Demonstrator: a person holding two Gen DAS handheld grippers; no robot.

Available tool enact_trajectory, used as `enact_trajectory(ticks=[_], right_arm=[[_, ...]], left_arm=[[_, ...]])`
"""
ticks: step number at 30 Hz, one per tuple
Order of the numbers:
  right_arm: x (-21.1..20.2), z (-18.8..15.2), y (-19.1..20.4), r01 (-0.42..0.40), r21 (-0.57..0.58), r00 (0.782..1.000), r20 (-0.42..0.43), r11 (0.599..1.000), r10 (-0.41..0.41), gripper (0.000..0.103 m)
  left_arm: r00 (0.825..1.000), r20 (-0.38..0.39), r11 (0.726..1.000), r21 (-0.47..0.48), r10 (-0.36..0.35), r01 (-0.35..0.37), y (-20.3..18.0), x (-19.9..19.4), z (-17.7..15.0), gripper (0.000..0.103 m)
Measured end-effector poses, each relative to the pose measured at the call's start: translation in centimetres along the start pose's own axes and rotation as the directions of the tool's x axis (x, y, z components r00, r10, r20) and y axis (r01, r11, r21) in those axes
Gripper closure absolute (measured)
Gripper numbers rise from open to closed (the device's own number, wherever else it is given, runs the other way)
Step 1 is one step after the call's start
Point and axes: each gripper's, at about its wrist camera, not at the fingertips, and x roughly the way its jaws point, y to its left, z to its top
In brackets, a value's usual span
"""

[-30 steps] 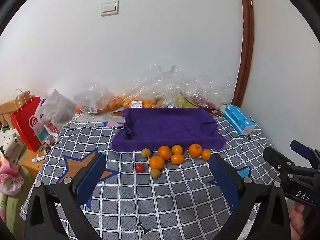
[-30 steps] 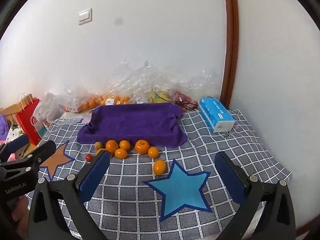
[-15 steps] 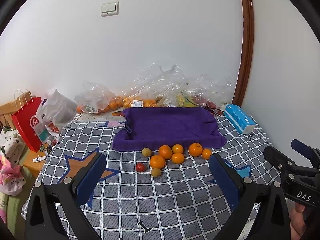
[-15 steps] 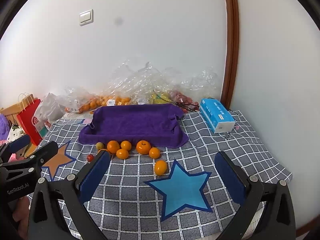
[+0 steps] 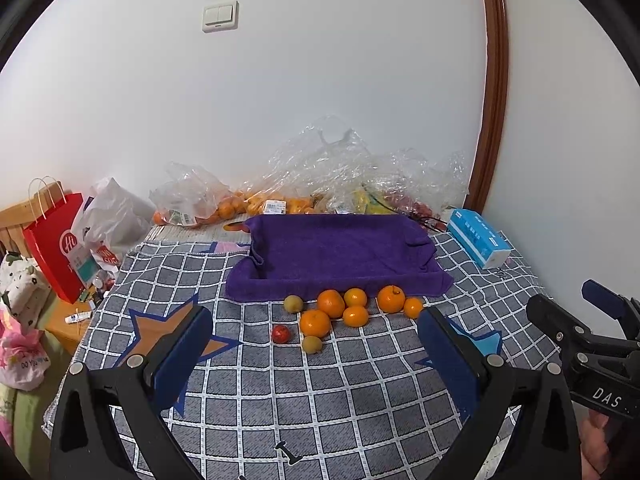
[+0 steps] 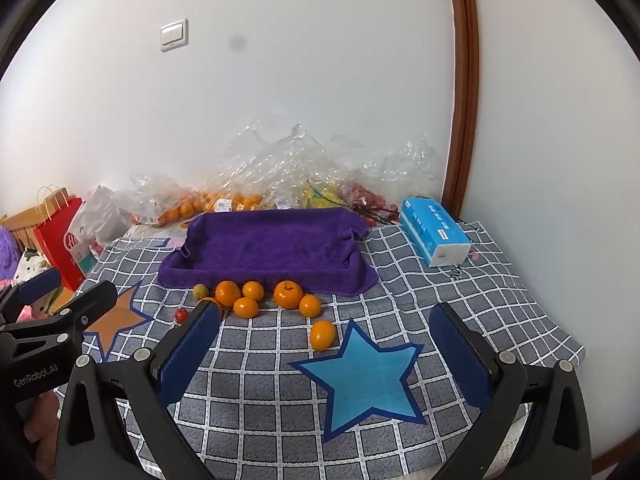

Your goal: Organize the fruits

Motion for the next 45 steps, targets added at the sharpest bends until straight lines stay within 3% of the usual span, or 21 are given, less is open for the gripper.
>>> enact_trajectory(ticks=[45], right_arm=[[-0.63, -0.48, 0.45, -0.007, -0.001, 1.000, 0.020, 1.000, 0.007, 0.000]], left_arm=[[1.000, 0.004, 1.000, 0.003, 0.000, 0.000, -0.20, -0.18, 0.01, 0.000]])
